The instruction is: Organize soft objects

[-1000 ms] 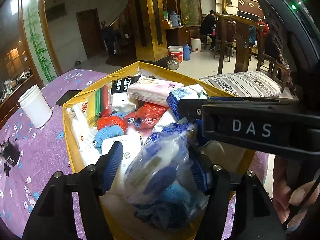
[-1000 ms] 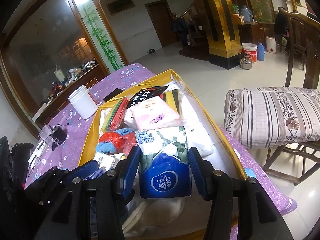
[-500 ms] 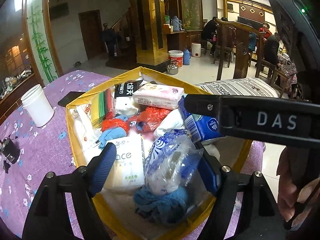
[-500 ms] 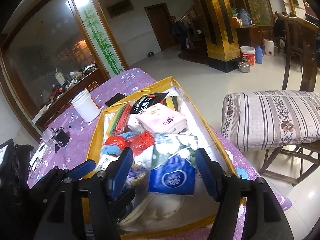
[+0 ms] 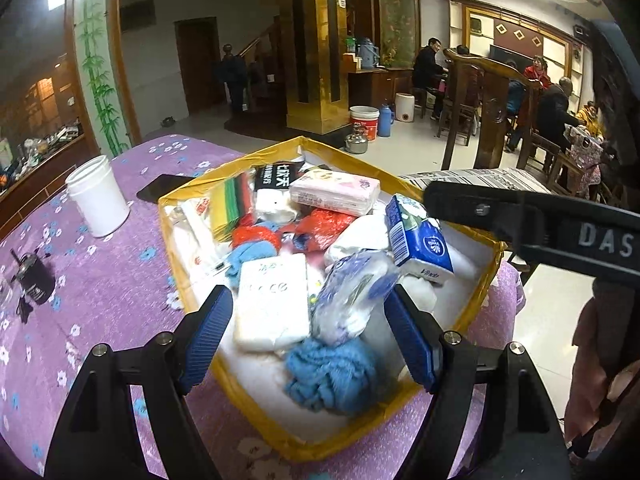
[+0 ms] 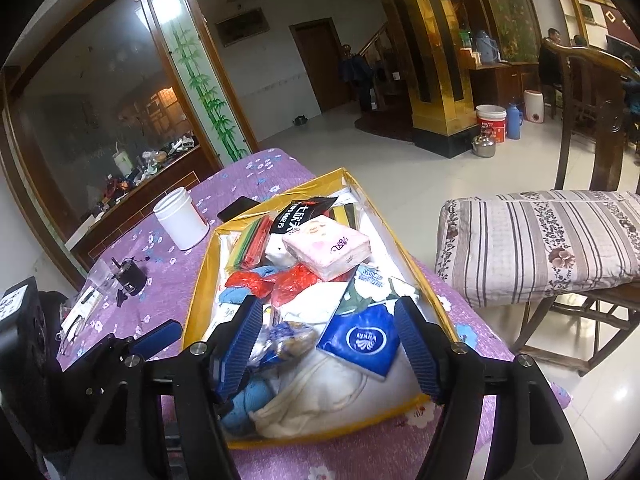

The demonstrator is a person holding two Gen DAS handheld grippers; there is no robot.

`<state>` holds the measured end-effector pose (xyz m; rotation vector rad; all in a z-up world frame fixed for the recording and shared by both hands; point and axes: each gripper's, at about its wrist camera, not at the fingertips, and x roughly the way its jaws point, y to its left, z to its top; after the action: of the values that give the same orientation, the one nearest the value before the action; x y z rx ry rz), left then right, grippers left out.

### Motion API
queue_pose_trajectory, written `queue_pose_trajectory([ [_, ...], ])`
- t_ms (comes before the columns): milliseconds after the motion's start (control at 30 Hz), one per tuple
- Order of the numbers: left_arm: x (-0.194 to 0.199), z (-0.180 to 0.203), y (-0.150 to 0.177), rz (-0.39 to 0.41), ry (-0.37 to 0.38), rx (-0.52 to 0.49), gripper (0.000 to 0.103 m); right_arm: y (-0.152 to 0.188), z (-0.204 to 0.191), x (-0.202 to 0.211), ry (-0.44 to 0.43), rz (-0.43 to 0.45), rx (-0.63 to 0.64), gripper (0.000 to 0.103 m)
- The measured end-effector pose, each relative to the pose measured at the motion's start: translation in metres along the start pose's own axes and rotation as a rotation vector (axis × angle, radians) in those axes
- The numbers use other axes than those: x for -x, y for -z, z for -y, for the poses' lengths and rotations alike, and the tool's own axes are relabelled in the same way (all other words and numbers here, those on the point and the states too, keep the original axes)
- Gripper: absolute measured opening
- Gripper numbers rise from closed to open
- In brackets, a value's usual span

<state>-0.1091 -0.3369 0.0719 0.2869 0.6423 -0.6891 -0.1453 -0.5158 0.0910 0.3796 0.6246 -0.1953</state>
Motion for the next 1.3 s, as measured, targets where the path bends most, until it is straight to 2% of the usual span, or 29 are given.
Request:
queue_pose_trajectory([
  [233, 0.018, -0.008, 0.015, 0.011, -0.007, 0.054, 0.078, 0.015, 0.002, 0.023, -0.004, 0.04, -0.021, 0.074],
  [400, 0.038, -0.014, 0.031, 0.071, -0.095, 0.126, 0.081, 0.036, -0.001, 0.036, -0.015, 0.046, -0.026, 0.075],
  [467, 0.044, -0.016, 0.038, 0.087, -0.122, 0.157, 0.082, 0.045, -0.005, 0.04, -0.007, 0.05, -0.01, 0.079],
  [600, 0.054, -0.017, 0.046, 0.091, -0.169, 0.151, 0.082, 0.065, -0.017, 0.052, -0.01, 0.081, 0.017, 0.085],
  [700, 0.058, -0.02, 0.051, 0.072, -0.205, 0.149, 0.082, 0.073, -0.022, 0.062, 0.008, 0.133, 0.025, 0.092],
  [867, 0.061, -0.018, 0.057, 0.072, -0.279, 0.104, 0.082, 0.072, -0.029, 0.068, 0.007, 0.174, 0.03, 0.093],
  [1033, 0.061, -0.021, 0.059, 0.052, -0.265, 0.101, 0.082, 0.073, -0.039, 0.064, 0.003, 0.163, 0.049, 0.093],
  [1133, 0.052, -0.023, 0.057, -0.012, -0.285, 0.102, 0.083, 0.074, -0.041, 0.063, 0.005, 0.159, 0.059, 0.093],
  [1300, 0.05, -0.025, 0.061, -0.019, -0.279, 0.112, 0.082, 0.075, -0.039, 0.065, 0.019, 0.164, 0.063, 0.094],
])
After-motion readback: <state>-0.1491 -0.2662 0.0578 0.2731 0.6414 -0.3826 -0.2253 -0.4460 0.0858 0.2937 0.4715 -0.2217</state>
